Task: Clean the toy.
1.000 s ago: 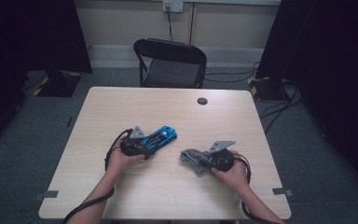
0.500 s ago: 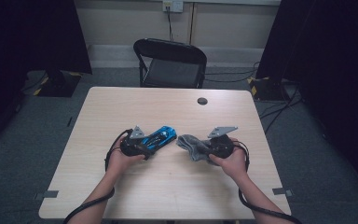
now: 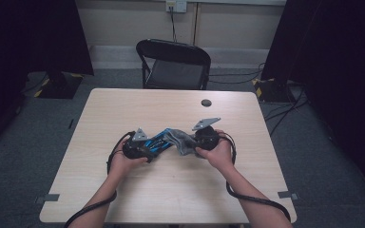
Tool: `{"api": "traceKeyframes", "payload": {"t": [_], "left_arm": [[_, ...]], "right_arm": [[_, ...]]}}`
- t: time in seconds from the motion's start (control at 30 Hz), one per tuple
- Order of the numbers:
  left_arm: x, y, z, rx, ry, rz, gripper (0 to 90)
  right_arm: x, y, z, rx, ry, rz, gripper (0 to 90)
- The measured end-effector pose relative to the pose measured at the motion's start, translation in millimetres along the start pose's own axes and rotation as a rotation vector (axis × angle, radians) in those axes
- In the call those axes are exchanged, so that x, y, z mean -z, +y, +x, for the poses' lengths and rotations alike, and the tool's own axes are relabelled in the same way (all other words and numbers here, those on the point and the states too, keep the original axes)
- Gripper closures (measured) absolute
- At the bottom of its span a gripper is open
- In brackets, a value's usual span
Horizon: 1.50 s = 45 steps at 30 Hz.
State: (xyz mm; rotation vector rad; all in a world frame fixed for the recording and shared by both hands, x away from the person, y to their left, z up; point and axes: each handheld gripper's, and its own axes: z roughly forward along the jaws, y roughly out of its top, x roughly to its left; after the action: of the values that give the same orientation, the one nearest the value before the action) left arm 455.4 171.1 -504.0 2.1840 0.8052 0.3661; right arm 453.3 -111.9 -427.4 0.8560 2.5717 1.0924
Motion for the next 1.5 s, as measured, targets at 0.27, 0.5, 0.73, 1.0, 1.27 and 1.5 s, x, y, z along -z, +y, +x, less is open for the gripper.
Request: {"api": "traceKeyframes", "payload": {"t": [0.27,0.5,0.73,1.0,1.27,1.5], "left_arm": [[0.1,0.0,-0.1,0.0,0.001,0.0,24.2],[0.0,0.0,0.0,0.001,0.001,0.001,24.2],[0.1,0.0,-0.1,0.0,0.001,0.0,24.2],[0.3,-0.1,-0.4,-0.001,0.003,0.002,24.2],[0.3,-0.1,-0.2,-0.001,0.005,0.001,24.2],[0.1,-0.1,0.1,0.004,0.002,0.002,24.2]], "right_arm": [[-18.6,15.8,2.3,0.006,-0.004,0.017,80.7],[-29.4,24.6,5.3,0.001,0.0,0.021,80.6],[-38.4,32.3,8.2,-0.011,0.012,0.013,80.5],[-57.9,43.8,26.0,0.007,0.033,0.019,80.4],[-83.2,50.7,45.9,0.027,0.064,0.035,80.2],[-94.2,46.9,51.7,0.053,0.072,0.034,80.1]]}}
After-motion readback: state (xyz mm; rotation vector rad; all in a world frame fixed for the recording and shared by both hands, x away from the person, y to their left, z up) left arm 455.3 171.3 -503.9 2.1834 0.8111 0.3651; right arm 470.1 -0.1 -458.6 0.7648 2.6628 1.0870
